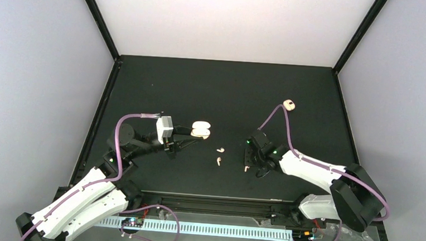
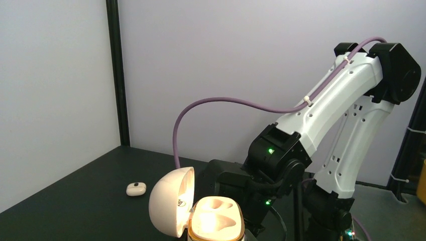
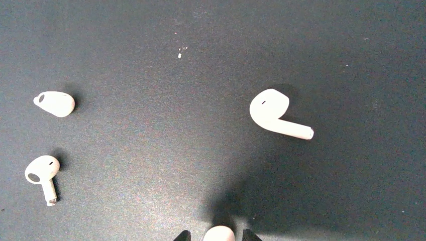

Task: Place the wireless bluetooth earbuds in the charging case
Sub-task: Pick up the earbud from the center of the board.

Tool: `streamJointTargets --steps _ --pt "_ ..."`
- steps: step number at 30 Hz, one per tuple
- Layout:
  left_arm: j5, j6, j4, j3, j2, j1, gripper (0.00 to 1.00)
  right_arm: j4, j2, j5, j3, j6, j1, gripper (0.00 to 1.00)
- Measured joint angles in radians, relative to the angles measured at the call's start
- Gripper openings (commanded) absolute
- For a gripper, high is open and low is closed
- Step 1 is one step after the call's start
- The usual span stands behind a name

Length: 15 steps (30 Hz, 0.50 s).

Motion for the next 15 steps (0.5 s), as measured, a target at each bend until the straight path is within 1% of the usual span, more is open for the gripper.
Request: streamJointTargets --steps 15 --pt "0.0 0.0 0.0 0.0 0.0 -0.002 0.01 -0.009 0.035 0.01 0.005 -0.003 0.007 0.23"
